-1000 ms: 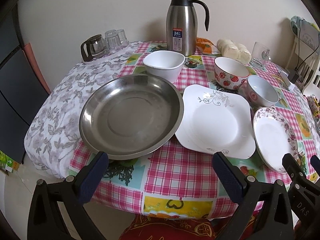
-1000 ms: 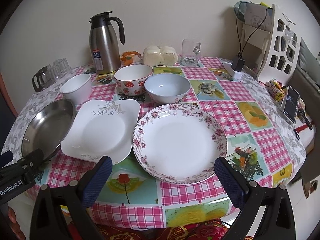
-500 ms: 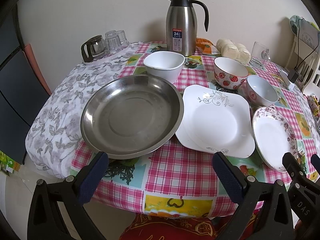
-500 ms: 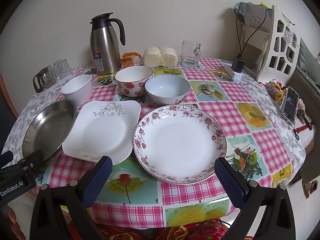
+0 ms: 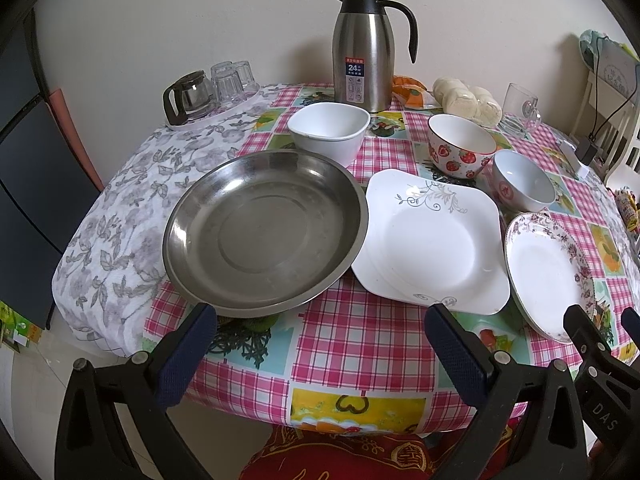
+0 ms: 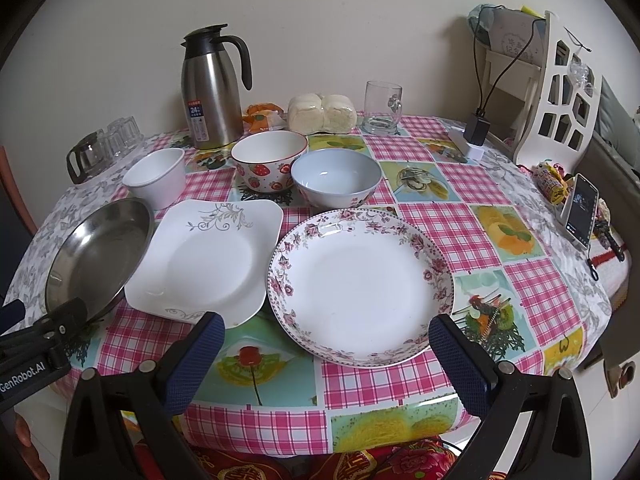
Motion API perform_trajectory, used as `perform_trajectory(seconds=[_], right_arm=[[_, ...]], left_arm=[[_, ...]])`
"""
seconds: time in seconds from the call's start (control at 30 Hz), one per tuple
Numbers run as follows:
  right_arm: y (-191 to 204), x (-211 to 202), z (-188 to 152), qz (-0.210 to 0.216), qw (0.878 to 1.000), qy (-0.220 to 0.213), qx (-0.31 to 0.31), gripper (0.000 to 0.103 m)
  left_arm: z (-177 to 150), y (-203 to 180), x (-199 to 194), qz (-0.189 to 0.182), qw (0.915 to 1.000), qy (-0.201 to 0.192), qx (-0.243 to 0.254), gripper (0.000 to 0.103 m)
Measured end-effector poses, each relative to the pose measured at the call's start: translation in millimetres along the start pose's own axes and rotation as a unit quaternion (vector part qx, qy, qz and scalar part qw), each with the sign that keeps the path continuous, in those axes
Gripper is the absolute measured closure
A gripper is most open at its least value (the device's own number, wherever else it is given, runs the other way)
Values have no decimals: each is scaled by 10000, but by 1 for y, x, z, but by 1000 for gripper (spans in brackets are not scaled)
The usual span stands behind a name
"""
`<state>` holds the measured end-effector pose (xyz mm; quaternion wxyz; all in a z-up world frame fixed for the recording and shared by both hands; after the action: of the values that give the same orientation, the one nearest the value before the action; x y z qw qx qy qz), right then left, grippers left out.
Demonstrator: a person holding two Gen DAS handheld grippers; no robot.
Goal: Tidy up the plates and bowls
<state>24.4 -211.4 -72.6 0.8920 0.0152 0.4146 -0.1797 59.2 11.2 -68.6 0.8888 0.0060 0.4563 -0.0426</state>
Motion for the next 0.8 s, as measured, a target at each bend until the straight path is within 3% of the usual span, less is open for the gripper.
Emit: perform_trajectory(seconds=[0.5, 0.8], right_arm=[[4, 4, -4, 16, 10000, 70, -48, 0], [10, 8, 14, 111, 9998, 134, 22, 0]], left_arm=[[2, 17, 11, 145, 9993, 206, -287, 0], [36, 31, 26, 199, 9978, 276, -561, 0]])
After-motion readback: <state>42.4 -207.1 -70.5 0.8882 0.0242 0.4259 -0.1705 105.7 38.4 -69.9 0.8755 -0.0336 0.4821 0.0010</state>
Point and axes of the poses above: each gripper's, at about its wrist camera, not at the fingertips, and x roughly the way its jaws point, y to its left, z to its top, the point moved 10 cm from there along x, roughly the way its jaws point, and after that the axes turned 6 degrees about -z, right-handed, at the moved point
